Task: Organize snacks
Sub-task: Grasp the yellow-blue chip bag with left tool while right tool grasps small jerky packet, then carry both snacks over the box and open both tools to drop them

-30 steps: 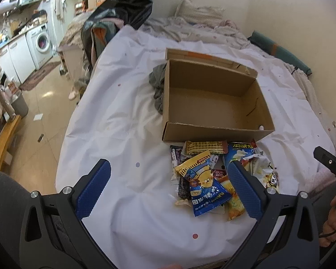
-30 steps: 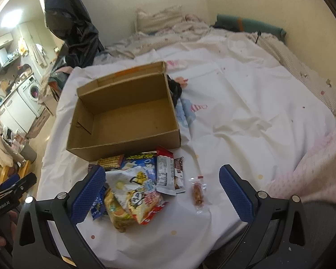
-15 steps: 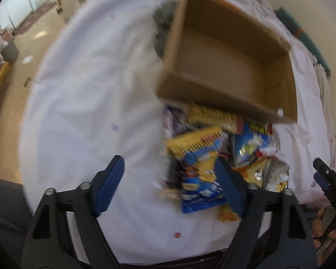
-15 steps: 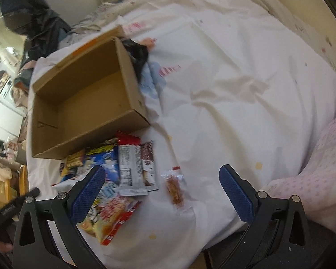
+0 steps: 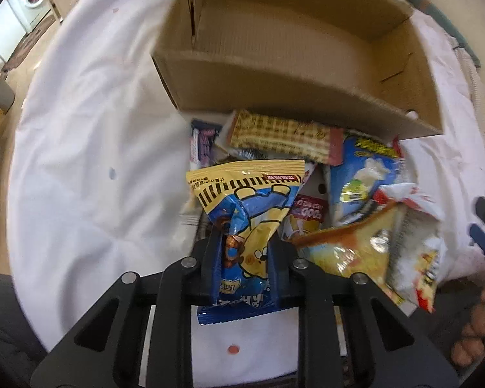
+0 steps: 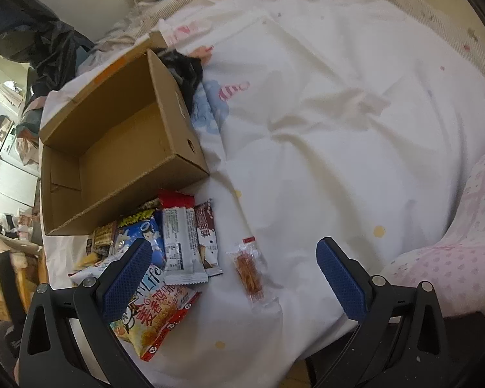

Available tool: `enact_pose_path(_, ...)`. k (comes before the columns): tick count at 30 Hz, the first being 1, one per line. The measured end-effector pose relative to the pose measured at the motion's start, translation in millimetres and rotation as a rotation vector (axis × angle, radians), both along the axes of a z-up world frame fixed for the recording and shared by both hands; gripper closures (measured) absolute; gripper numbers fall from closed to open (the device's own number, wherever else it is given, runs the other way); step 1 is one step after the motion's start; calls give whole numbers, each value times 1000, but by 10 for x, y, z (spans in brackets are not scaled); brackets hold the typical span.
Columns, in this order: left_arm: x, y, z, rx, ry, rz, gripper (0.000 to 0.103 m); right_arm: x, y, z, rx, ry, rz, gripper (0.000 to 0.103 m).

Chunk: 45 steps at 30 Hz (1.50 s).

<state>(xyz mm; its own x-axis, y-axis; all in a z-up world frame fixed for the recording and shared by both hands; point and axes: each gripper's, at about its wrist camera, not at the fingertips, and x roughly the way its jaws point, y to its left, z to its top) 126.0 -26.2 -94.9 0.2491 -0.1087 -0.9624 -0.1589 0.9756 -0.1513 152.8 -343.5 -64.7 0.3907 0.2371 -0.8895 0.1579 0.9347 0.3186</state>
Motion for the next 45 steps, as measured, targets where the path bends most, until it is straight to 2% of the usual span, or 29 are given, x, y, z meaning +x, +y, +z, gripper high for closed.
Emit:
enact_pose_path(1,-3,12,67,6,-7,-9,84,28,-5,-40,-1,24,0,11)
enact_pose_path(2,-15,16,165,21,-18,-17,84,67,3,-106,-2,62,9,30)
enact_pose_path(3,-25,62,239,26,-33,-21,84,117,18,-212,-1,120,23,41)
enact_pose_path(5,-30,105,347,35,-43,-29,84,187,41,-419,12,213,35,46)
enact_pose_path(7,-8,149,435,49,-56,-35,84,216,98,-546,-21,259,52,51)
enact_pose_path(9,-7,141,449,70,-75,-36,84,227,183,-621,-48,282,84,56)
enact_pose_path(11,-21,170,421,58,-74,-26,84,234,279,-701,-124,299,116,62)
enact_pose_path(12,-43,201,418,50,-72,-19,84,236,300,-730,-137,306,123,72)
enact_pose_path(15,-62,363,315,45,-71,-2,84,229,330,-772,-176,306,136,84)
enact_pose_path(19,-68,418,317,33,-86,12,84,126,254,-444,-121,150,93,85)
enact_pose_path(24,-141,413,487,90,-180,16,84,-52,110,170,34,-165,33,85)
enact_pose_path(27,-169,431,662,106,-251,32,84,-138,-6,439,138,-289,9,85)
enact_pose_path(30,-150,423,798,118,-296,37,84,-149,-65,515,230,-334,3,85)
enact_pose_path(32,-115,419,897,122,-321,35,84,-76,-67,574,255,-348,12,85)
enact_pose_path(37,24,410,1040,141,-355,10,84,98,66,689,275,-367,61,85)
enact_pose_path(45,407,354,1159,160,-385,-20,84,251,351,688,269,-361,137,85)
